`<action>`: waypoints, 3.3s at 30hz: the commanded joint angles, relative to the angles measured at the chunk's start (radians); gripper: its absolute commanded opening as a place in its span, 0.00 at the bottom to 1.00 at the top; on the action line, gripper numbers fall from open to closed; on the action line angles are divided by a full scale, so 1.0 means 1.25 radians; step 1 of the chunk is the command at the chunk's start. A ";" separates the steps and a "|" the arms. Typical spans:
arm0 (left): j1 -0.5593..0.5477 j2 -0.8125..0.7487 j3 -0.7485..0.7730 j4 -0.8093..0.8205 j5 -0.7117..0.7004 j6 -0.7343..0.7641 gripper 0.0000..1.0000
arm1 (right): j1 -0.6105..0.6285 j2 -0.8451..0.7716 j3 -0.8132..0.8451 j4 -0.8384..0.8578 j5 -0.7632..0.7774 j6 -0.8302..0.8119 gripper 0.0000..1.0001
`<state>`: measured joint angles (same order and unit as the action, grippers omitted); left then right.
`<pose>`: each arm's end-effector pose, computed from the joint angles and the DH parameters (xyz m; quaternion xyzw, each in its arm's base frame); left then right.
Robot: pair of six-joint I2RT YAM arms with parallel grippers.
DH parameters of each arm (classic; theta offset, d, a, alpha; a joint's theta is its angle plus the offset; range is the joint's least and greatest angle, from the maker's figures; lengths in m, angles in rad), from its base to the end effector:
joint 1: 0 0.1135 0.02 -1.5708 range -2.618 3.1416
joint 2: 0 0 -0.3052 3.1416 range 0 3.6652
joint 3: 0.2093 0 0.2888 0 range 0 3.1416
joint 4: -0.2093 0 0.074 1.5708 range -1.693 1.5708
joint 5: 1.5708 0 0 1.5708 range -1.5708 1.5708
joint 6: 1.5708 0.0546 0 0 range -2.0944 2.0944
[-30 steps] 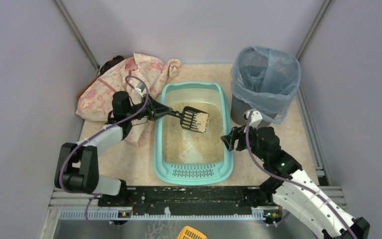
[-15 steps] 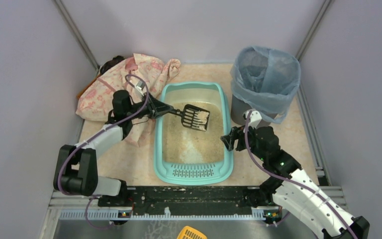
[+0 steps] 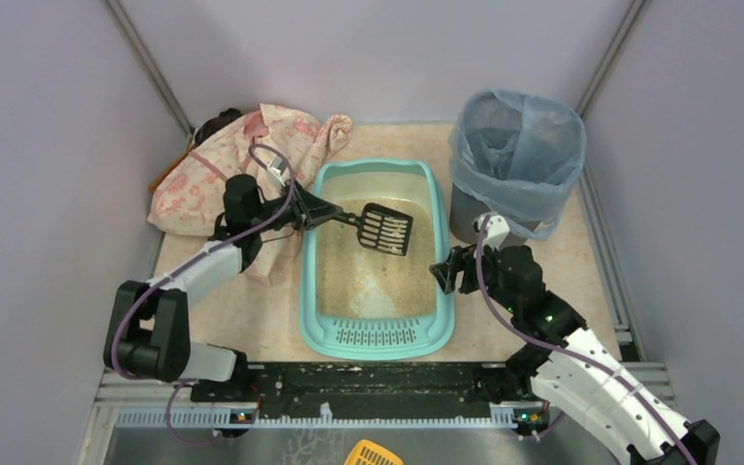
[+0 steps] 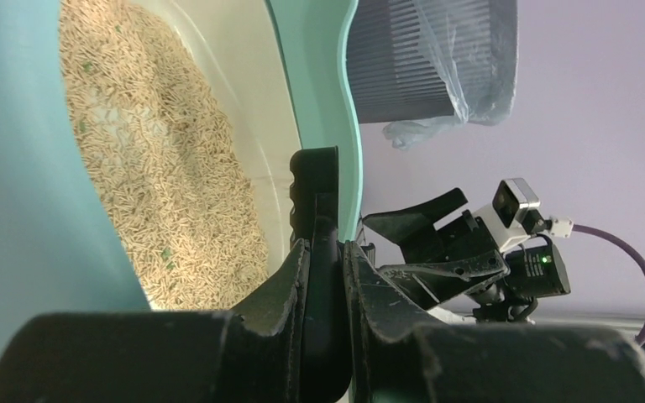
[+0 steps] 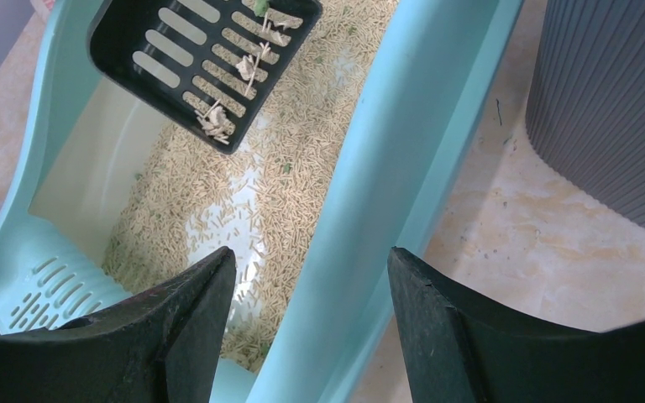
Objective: Clean the litter box
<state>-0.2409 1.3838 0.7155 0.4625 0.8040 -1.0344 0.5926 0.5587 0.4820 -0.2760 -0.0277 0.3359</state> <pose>0.3127 -0.1173 0.2626 -0.0483 0.7540 -0.5895 0.2856 0.1386 0.0952 0.2690 -0.1128 0.8124 0.2663 0.5064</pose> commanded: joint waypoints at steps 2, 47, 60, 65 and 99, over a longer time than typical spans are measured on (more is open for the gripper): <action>-0.004 0.007 0.028 -0.044 -0.062 0.052 0.00 | -0.002 -0.001 0.006 0.039 0.000 -0.001 0.67; -0.264 0.320 0.337 -0.290 -0.393 0.265 0.00 | -0.002 -0.025 0.002 0.021 0.009 0.001 0.67; -0.231 0.306 0.236 -0.121 -0.229 0.139 0.00 | -0.002 -0.030 0.002 0.013 0.010 0.002 0.67; -0.186 0.255 0.175 -0.050 -0.181 0.097 0.00 | -0.002 -0.027 0.002 0.017 0.010 0.003 0.67; 0.038 0.088 -0.005 0.158 0.012 -0.047 0.00 | -0.002 -0.004 0.013 0.020 0.004 0.000 0.67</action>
<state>-0.2192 1.4715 0.8040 0.4095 0.6788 -0.9463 0.5926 0.5446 0.4782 -0.2771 -0.0269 0.3359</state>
